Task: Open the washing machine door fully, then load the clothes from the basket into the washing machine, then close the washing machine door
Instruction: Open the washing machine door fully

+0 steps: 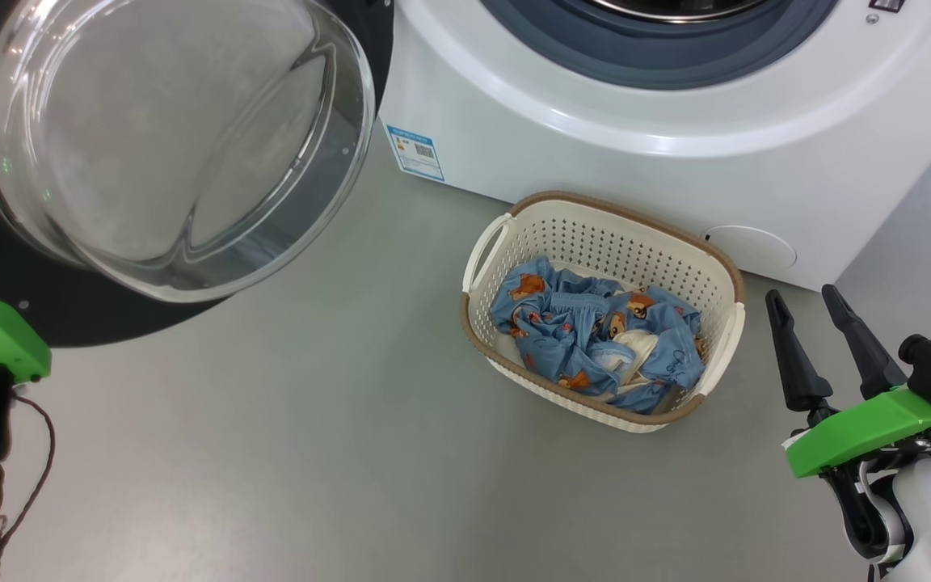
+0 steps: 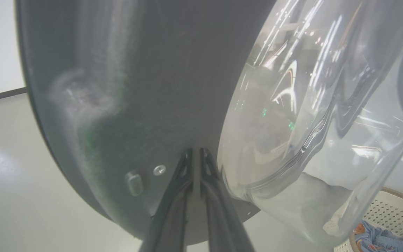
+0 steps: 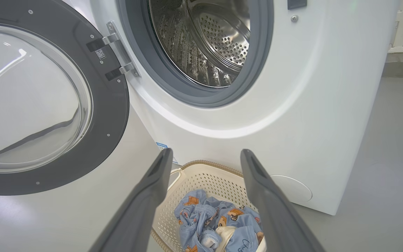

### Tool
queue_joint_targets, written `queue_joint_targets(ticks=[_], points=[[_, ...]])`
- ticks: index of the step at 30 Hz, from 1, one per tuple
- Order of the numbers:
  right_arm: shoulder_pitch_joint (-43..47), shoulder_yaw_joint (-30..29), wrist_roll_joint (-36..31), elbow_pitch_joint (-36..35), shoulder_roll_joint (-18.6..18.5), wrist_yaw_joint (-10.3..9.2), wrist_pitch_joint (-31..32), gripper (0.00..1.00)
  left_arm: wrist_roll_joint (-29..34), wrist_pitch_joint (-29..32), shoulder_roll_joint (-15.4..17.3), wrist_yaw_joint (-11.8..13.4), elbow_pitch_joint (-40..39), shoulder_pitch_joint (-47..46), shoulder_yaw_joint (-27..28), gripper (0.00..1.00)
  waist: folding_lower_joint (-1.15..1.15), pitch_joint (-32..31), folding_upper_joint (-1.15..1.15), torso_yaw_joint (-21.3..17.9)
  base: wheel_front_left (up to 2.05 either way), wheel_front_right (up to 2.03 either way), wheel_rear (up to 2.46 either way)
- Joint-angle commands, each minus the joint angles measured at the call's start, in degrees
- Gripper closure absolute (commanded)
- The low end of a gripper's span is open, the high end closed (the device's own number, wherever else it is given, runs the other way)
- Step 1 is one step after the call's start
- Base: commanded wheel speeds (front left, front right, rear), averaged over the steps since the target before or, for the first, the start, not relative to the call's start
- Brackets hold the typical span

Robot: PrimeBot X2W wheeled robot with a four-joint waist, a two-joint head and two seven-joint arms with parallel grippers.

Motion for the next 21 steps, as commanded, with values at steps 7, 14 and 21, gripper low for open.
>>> queue_joint_targets(ticks=[7,14,21], points=[[0.5,1.2,-0.2,-1.3,0.0,0.43,-0.7,0.00,0.5,-2.2,4.5,-1.8,-0.5,-0.5,0.3,1.00,0.00,-1.5,0.00,-0.8,0.00,0.00,0.00],[1.7,0.9,0.2,-1.3,0.3,0.43,-0.7,0.00,0.6,-3.3,4.4,-3.0,-1.9,1.7,-0.5,1.00,0.00,-3.5,0.00,-1.0,0.00,0.00,0.00],[2.5,1.0,0.4,-1.9,0.6,0.43,-0.7,0.00,0.0,-3.7,5.0,-3.8,-5.4,4.7,-0.3,0.00,0.00,-5.5,0.00,-2.5,0.00,0.00,0.00]])
